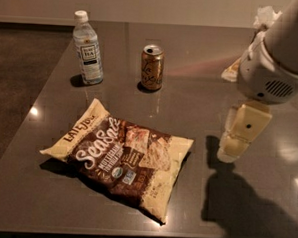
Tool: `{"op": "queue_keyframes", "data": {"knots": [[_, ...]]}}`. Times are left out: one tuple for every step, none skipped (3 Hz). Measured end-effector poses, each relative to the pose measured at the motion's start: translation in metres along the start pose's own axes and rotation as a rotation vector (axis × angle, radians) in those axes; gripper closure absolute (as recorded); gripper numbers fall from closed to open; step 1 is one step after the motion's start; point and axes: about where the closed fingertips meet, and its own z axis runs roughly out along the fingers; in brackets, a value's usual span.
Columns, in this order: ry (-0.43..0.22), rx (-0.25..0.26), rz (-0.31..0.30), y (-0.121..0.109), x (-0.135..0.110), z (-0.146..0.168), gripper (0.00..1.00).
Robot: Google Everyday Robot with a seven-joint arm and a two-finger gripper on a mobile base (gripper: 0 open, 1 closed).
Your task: Pick brown chip bag
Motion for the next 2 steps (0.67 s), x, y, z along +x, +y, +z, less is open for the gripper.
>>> {"op": "queue_keyframes", "data": {"knots": [[-0.038, -0.065, -0.029, 0.02, -0.04, 0.023, 0.0], [-0.041, -0.112, -0.049, 0.036, -0.065, 0.046, 0.0]]}}
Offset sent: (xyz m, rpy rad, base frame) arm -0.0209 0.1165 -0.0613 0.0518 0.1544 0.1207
